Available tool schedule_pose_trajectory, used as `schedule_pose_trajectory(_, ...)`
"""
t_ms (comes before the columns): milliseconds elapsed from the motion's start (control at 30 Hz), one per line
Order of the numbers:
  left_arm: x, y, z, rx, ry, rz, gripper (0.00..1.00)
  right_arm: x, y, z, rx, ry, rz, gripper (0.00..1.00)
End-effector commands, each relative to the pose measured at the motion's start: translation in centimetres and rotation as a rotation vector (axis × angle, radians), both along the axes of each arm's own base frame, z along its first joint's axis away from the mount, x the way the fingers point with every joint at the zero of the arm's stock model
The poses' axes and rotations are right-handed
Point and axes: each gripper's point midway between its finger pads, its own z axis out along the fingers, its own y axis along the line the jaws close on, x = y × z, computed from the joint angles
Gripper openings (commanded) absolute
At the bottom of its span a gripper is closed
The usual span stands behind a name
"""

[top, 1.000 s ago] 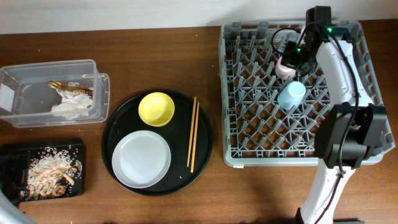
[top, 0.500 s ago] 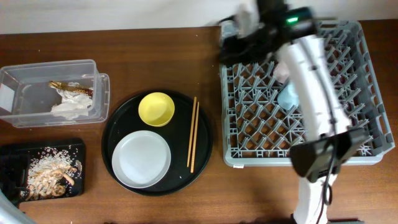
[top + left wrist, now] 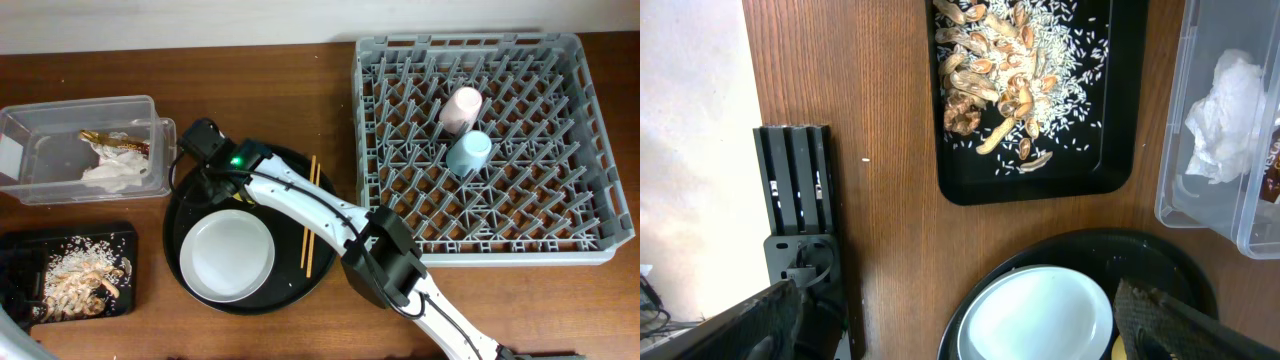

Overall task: Sort waste into correct bins and load items into the dishwasher rack
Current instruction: 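Grasp the yellow saucer with the right gripper and lift it, then lower the yellow saucer into the rack slots and release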

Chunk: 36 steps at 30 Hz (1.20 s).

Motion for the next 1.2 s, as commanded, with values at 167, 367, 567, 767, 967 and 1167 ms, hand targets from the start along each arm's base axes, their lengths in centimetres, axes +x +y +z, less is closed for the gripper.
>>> schedule_pose_trajectory(167,-0.1,-0.1,0.1,0.003,-0.004,0.009,0.99,-1.5,1.0,-2.2,-0.028,0.019,-0.015,0.14)
schedule_pose_trajectory(367,-0.1,-0.1,0.1,0.003,-0.004,0.009,0.99,-2.0,0.4,-2.2,-0.051,0.036,-0.015,0.04)
schedule_pose_trajectory(567,-0.1,-0.1,0.1,0.003,-0.004,0.009,0.99,1.7,-5.0,14.5,0.125,-0.061,-0.111,0.04)
schedule_pose_trajectory(767,-0.1,-0.1,0.1,0.003,-0.004,0.009,0.99,2.9,-29.4,22.4,0.274,0.262,-0.468,0.04)
schedule_pose_trajectory(967,-0.1,-0.1,0.1,0.003,-0.004,0.009,0.99,2.9,-40.5,22.8,0.641,0.445,-0.483,0.04)
schedule_pose_trajectory(1167,-0.1,-0.1,0.1,0.003,-0.004,0.009,0.99,-0.9,-40.9,18.6,0.864,0.637,-0.408,0.04)
